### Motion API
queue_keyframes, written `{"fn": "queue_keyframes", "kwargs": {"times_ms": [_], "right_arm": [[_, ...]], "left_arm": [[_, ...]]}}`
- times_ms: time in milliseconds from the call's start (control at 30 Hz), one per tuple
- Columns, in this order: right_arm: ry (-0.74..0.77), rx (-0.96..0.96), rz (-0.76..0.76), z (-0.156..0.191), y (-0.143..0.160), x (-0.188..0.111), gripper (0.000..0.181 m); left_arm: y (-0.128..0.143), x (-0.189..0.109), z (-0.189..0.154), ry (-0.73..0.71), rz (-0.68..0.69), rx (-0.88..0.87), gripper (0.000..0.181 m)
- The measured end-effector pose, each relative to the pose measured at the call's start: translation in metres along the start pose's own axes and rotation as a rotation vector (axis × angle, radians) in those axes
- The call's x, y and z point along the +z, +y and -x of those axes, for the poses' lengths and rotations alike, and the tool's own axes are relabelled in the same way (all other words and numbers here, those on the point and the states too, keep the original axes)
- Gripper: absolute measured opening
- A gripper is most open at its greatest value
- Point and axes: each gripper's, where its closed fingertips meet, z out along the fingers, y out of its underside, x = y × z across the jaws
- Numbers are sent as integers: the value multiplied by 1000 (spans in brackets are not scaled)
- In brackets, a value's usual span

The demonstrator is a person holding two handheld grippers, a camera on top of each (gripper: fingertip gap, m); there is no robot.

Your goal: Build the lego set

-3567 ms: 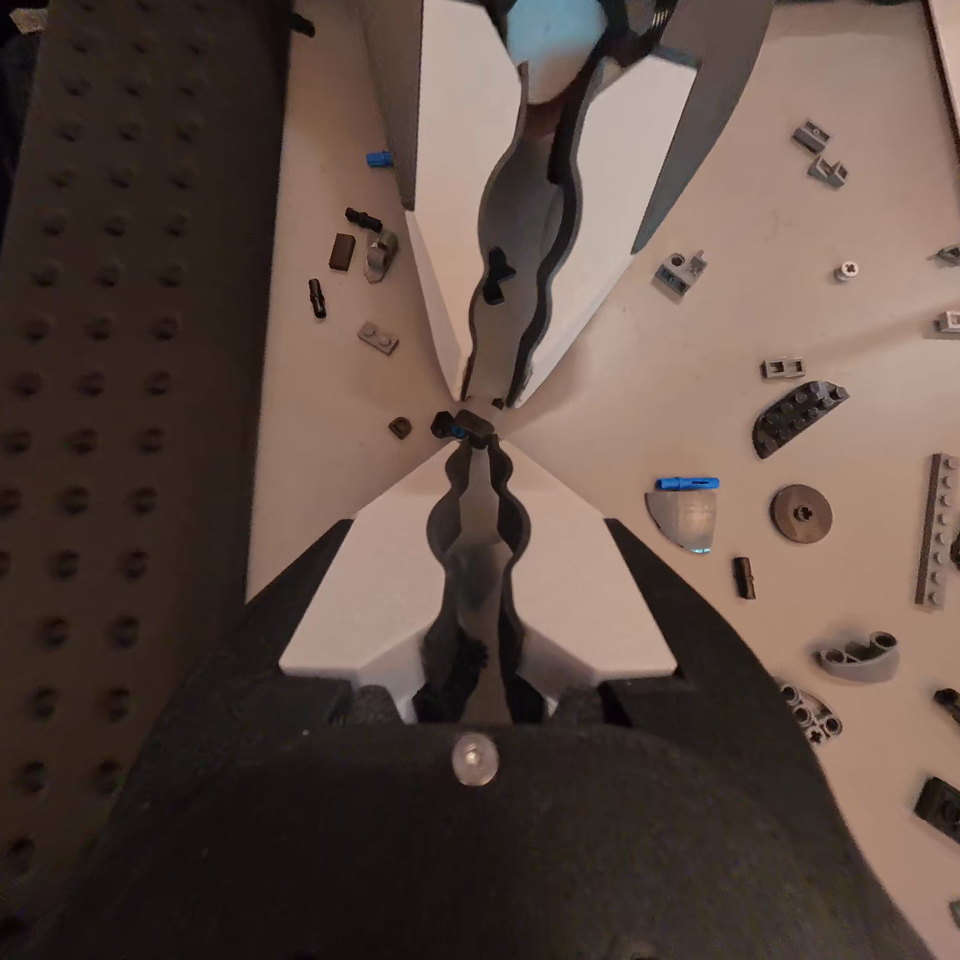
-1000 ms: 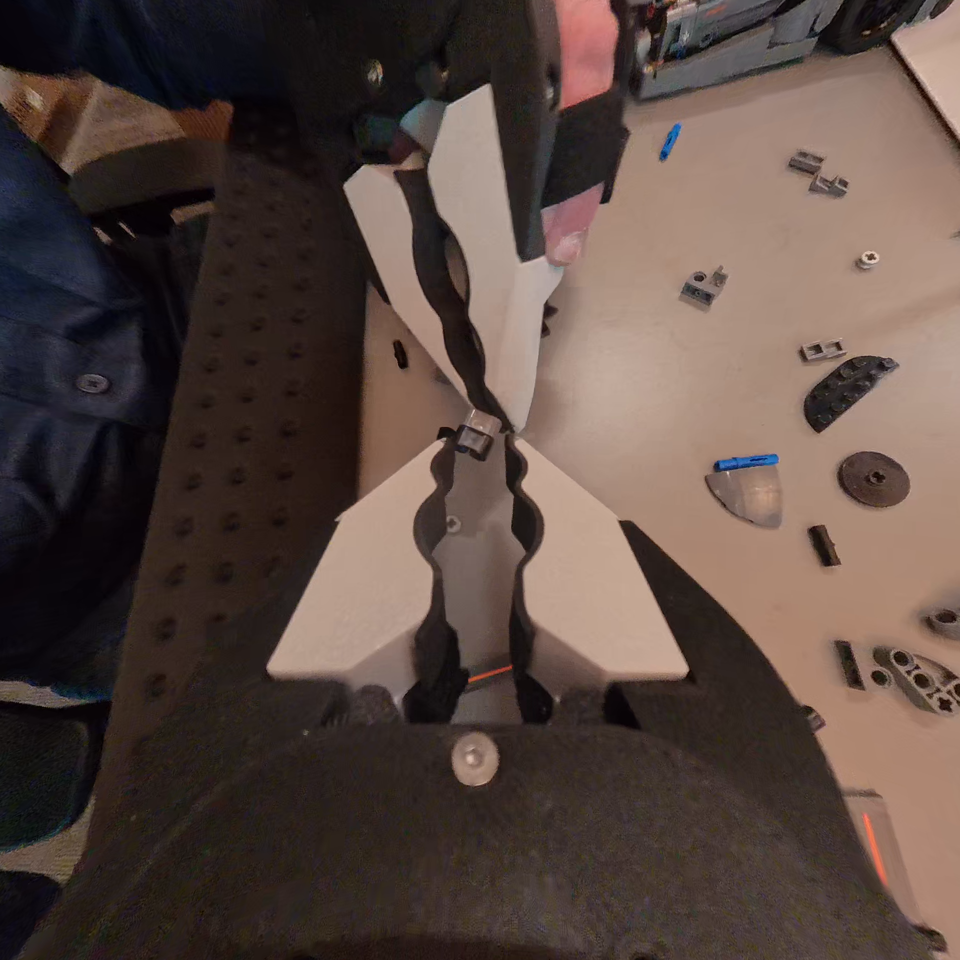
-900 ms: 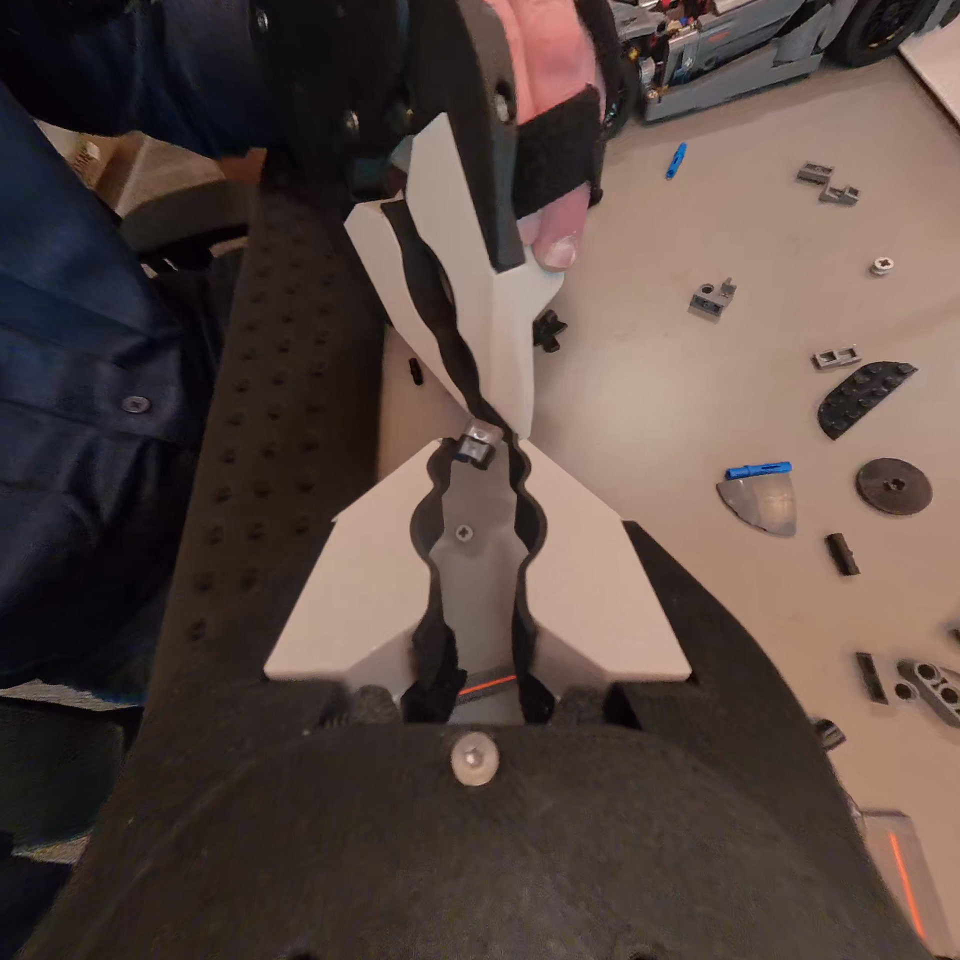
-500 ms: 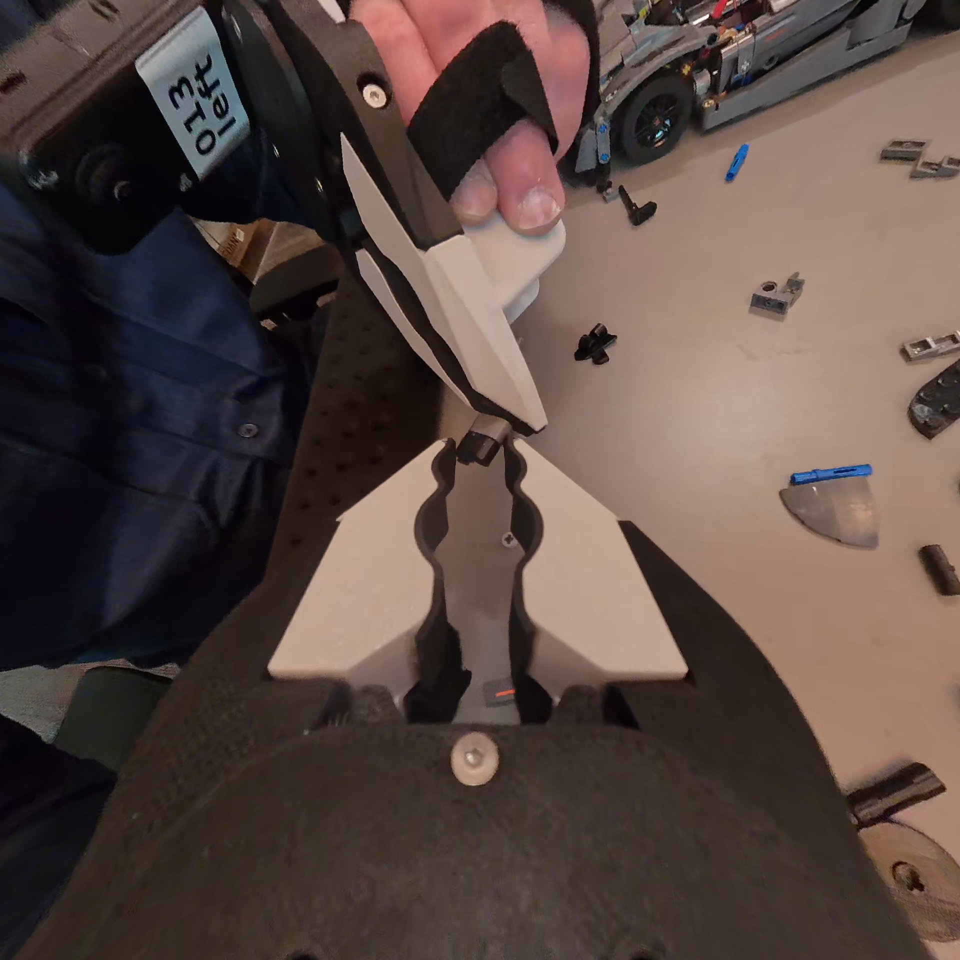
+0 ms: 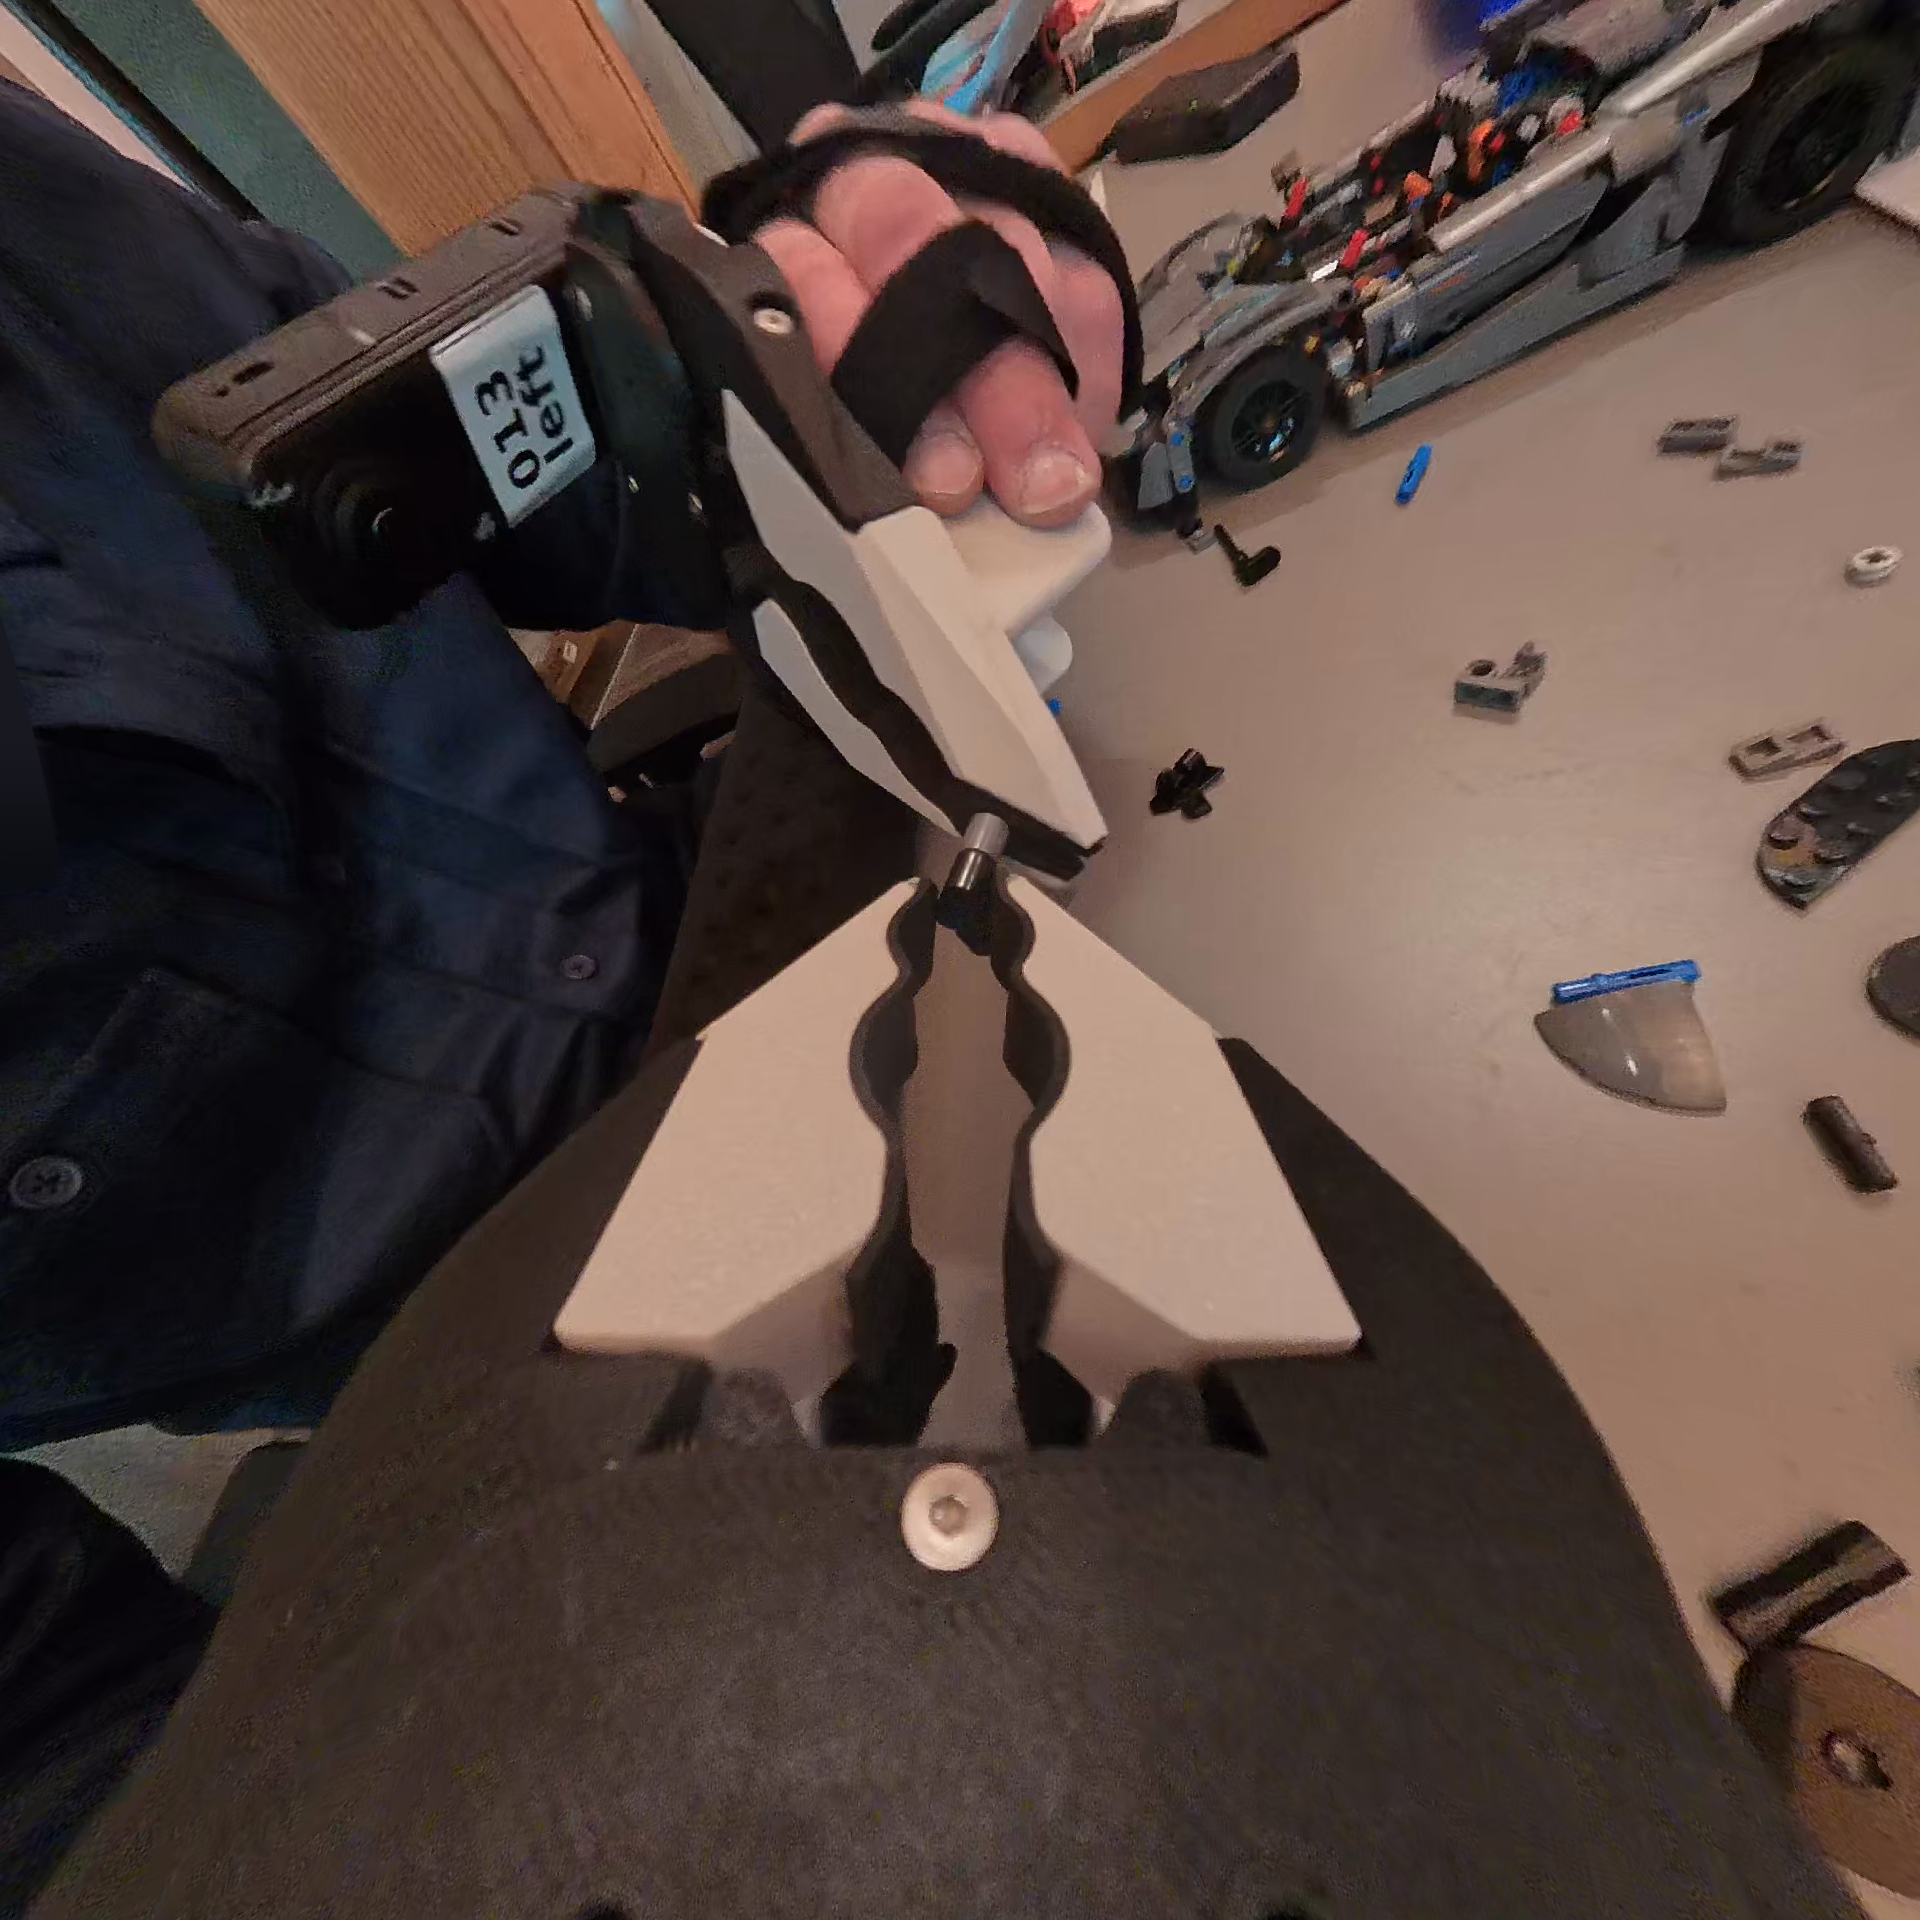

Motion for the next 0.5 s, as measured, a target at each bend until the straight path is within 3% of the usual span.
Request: {"fn": "queue_keyframes", "kwargs": {"times_ms": [233, 500], "right_arm": [[69, -42, -60, -5, -12, -5, 6], [125, -43, -191, -10, -34, -13, 6]], "left_arm": [[10, 5, -3, 102, -54, -224, 17], [-4, -3, 19, 67, -178, -433, 19]]}}
